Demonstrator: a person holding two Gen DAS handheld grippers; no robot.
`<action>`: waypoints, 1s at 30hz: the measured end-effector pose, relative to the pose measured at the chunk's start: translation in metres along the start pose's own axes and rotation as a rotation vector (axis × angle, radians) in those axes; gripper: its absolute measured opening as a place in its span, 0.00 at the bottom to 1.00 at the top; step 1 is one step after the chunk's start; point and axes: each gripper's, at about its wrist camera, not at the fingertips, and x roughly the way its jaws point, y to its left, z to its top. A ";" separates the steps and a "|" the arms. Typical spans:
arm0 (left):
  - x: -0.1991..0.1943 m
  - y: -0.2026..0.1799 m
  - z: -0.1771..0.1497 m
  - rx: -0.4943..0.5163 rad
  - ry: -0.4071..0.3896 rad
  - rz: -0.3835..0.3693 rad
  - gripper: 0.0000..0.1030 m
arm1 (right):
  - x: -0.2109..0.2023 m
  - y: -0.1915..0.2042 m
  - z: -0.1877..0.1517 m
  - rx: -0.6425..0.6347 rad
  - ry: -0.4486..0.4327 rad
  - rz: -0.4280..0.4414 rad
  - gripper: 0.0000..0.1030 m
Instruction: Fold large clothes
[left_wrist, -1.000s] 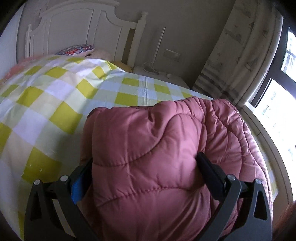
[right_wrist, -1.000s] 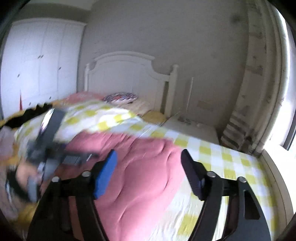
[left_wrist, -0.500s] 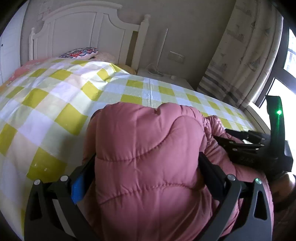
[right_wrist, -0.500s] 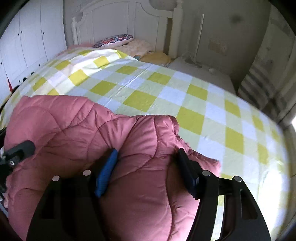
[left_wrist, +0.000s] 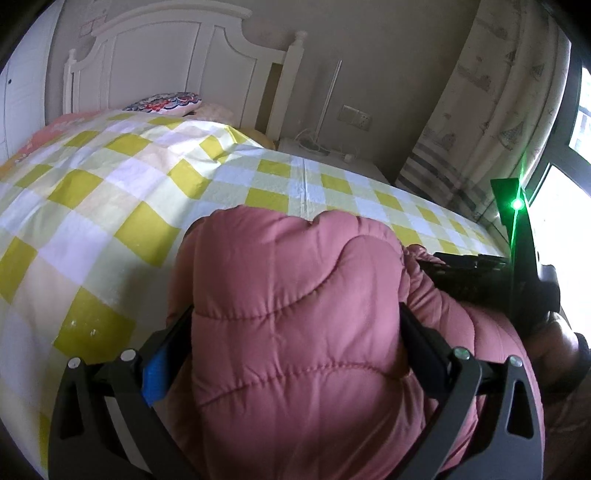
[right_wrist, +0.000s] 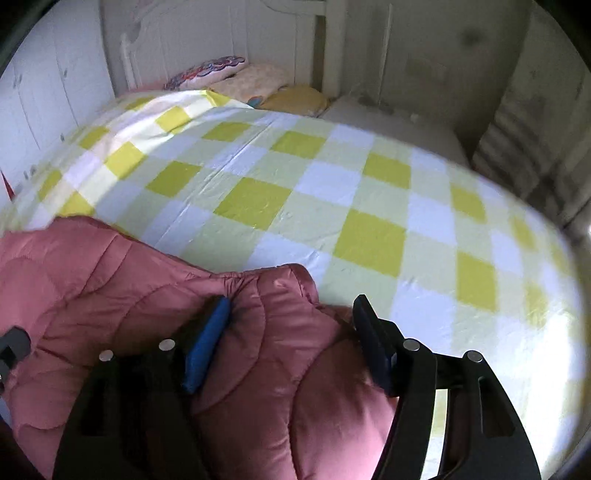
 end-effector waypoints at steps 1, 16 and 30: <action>0.000 0.000 0.000 0.000 0.001 -0.001 0.98 | -0.007 0.004 0.004 -0.026 -0.006 -0.033 0.60; 0.000 0.001 -0.002 0.014 0.002 0.033 0.98 | -0.012 0.045 0.038 -0.094 0.048 -0.061 0.79; 0.000 0.001 -0.003 0.020 0.010 0.059 0.98 | 0.026 0.092 0.061 -0.141 0.179 0.163 0.88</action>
